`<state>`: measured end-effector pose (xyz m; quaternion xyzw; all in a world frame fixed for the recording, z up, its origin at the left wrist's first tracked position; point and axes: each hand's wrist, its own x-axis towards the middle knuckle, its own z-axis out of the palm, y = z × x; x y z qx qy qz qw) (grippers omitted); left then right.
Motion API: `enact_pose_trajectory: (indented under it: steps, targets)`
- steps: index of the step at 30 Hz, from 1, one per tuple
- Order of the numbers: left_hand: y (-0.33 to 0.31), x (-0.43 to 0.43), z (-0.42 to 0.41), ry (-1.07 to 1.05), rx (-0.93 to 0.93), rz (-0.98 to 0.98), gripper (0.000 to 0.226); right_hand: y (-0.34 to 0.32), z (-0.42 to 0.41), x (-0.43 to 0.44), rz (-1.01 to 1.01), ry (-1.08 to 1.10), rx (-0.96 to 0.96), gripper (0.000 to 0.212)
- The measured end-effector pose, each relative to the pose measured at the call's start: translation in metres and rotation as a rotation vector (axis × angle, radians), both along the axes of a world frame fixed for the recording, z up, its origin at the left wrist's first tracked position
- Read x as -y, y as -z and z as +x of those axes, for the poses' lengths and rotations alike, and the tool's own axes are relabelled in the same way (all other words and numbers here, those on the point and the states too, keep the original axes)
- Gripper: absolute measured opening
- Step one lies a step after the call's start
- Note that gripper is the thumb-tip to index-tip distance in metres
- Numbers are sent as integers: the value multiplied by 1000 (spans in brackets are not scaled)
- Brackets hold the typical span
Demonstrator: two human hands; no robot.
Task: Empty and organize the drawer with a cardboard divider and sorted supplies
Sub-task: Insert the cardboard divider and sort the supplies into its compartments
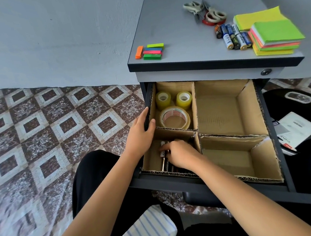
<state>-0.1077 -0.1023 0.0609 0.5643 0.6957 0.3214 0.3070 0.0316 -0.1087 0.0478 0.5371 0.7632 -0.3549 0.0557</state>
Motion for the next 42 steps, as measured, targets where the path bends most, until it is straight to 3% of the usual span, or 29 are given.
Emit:
enact_pose_trajectory:
  steps: [10, 22, 27, 34, 38, 42]
  targets:
    - [0, 0, 0, 1, 2, -5, 51, -2, 1, 0, -3, 83, -76, 40]
    - [-4, -4, 2, 0, -99, -4, 49, -62, 32, 10, 87, 215, -455, 13]
    - [-41, -15, 25, -109, -246, 226, 40, -110, 85, -4, 238, 307, -464, 9]
    - [-118, -71, 90, 170, -214, 526, 26, -154, 151, -55, 397, 448, -482, 14]
    - [-146, -116, 127, 218, -273, 466, 23, -174, 177, -90, 440, 485, -464, 18]
    - [-157, -169, 156, 167, -229, 179, 25, -188, 192, -118, 462, 495, -403, 9]
